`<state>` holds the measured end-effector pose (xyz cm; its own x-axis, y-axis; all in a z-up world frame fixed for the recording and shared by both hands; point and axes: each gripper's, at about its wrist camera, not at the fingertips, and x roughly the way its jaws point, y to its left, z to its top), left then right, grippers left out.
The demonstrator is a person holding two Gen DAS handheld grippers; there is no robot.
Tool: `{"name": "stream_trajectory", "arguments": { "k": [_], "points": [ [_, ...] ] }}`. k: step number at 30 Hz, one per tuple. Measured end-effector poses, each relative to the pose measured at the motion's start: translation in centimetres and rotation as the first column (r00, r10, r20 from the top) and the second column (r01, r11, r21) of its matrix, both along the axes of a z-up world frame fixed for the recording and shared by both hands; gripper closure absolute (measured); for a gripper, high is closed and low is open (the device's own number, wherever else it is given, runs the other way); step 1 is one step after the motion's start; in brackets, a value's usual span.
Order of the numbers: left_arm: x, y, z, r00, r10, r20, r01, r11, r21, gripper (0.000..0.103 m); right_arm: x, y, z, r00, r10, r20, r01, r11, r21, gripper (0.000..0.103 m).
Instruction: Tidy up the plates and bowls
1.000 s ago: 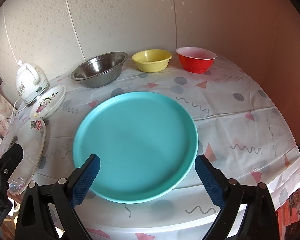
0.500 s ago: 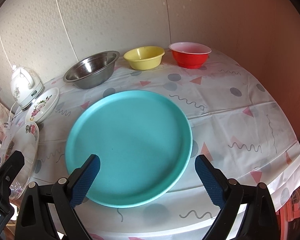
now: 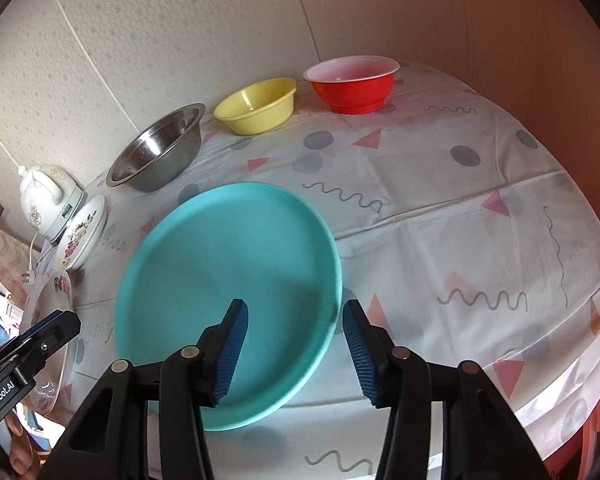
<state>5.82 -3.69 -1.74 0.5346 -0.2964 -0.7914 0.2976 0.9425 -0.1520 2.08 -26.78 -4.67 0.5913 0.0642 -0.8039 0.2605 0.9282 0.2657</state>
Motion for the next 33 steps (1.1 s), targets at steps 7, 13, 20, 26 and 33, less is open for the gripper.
{"name": "stream_trajectory", "arguments": {
  "k": [7,13,20,26,33],
  "points": [
    [2.9,-0.3,-0.6,0.997,-0.037,-0.075,0.038,0.999,0.015,0.077,0.4,-1.7,-0.8,0.999,-0.027,-0.034,0.028,0.999,0.032,0.065],
    [5.0,-0.7,-1.5,0.992,-0.061,-0.112,0.068,0.996,0.055,0.091,1.2,-1.3,-1.0,0.998,0.017,-0.054,-0.016,1.0,0.023,0.074],
    [7.2,-1.6,-3.6,0.984,-0.069,-0.167,0.088,0.99,0.107,0.091,2.5,-0.8,-0.9,0.995,0.067,-0.077,-0.068,0.998,-0.017,0.076],
    [7.7,-2.1,-4.5,0.984,-0.09,-0.155,0.114,0.982,0.152,0.093,3.3,-0.6,-0.9,0.99,0.103,-0.098,-0.109,0.993,-0.052,0.081],
    [9.0,-0.7,-4.3,0.988,-0.041,-0.148,0.066,0.984,0.166,0.094,4.6,0.0,-0.9,0.983,0.145,-0.112,-0.147,0.989,-0.011,0.087]
  ]
}}
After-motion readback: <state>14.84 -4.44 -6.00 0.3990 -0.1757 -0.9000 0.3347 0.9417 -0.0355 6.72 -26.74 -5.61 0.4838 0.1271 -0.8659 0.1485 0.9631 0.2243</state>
